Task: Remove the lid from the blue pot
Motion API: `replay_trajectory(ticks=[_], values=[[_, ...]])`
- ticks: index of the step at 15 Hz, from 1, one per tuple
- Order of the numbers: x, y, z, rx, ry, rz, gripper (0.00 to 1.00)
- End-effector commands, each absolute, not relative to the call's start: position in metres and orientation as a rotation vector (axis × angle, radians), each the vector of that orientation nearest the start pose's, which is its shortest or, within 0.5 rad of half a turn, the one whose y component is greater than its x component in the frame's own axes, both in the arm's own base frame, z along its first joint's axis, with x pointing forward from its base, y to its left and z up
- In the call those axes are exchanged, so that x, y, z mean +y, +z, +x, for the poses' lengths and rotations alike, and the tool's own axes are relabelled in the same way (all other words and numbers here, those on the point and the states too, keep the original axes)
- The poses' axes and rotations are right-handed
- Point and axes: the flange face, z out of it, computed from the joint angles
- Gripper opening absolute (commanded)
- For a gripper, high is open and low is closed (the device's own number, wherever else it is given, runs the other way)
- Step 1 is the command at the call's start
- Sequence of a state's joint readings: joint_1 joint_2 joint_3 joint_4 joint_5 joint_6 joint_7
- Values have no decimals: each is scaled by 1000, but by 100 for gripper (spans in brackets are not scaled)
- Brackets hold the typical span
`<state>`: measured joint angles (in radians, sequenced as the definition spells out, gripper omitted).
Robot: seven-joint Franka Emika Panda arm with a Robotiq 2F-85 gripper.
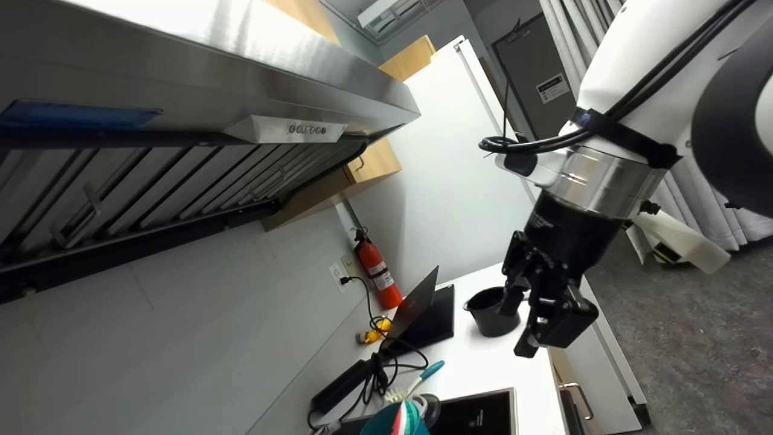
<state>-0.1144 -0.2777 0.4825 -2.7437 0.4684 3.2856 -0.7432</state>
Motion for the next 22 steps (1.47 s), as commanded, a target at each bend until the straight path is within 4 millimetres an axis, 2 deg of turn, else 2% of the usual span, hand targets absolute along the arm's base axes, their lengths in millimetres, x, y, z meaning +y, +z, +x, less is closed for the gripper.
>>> replay_trajectory(ticks=[1,2,3,10,11,22], values=[[117,406,409,-960,-1280,-2912,94],[118,407,403,-959,-1294,-2919,99],[121,409,403,-955,-1307,-2926,100],[136,418,397,-854,-1383,-2951,100],[135,410,403,-913,-1364,-2921,100],[135,408,403,-910,-1356,-2923,100]])
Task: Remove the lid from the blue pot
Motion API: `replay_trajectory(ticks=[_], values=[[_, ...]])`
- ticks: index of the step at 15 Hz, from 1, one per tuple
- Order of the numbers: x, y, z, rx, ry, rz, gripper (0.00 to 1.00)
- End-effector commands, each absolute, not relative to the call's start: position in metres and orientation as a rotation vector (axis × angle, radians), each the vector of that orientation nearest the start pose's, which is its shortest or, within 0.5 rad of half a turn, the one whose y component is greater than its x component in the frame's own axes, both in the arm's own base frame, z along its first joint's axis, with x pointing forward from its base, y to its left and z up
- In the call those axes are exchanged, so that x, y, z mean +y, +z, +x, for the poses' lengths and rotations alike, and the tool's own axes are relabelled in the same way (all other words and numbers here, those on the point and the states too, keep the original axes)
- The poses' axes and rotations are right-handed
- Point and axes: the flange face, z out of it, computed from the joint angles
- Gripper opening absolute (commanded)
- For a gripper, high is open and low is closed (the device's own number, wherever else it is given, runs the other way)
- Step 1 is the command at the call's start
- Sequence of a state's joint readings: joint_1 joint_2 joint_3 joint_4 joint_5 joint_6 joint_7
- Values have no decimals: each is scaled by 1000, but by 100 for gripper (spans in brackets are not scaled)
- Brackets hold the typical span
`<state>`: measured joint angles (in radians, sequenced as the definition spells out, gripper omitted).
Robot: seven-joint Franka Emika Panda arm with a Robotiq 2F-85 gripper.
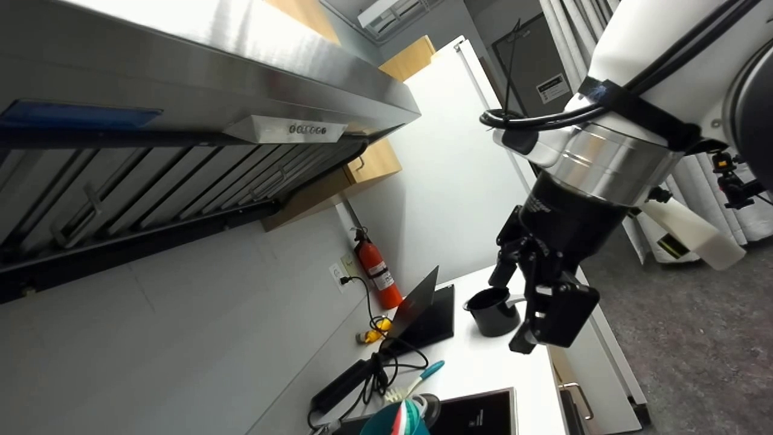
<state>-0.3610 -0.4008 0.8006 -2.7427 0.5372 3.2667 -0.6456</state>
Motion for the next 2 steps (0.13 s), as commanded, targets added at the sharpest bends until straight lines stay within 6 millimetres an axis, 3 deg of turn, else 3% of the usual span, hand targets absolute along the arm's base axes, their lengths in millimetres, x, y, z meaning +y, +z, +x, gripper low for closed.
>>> replay_trajectory(ticks=[1,2], values=[[135,408,403,-910,-1356,-2923,100],[135,408,403,-910,-1356,-2923,100]])
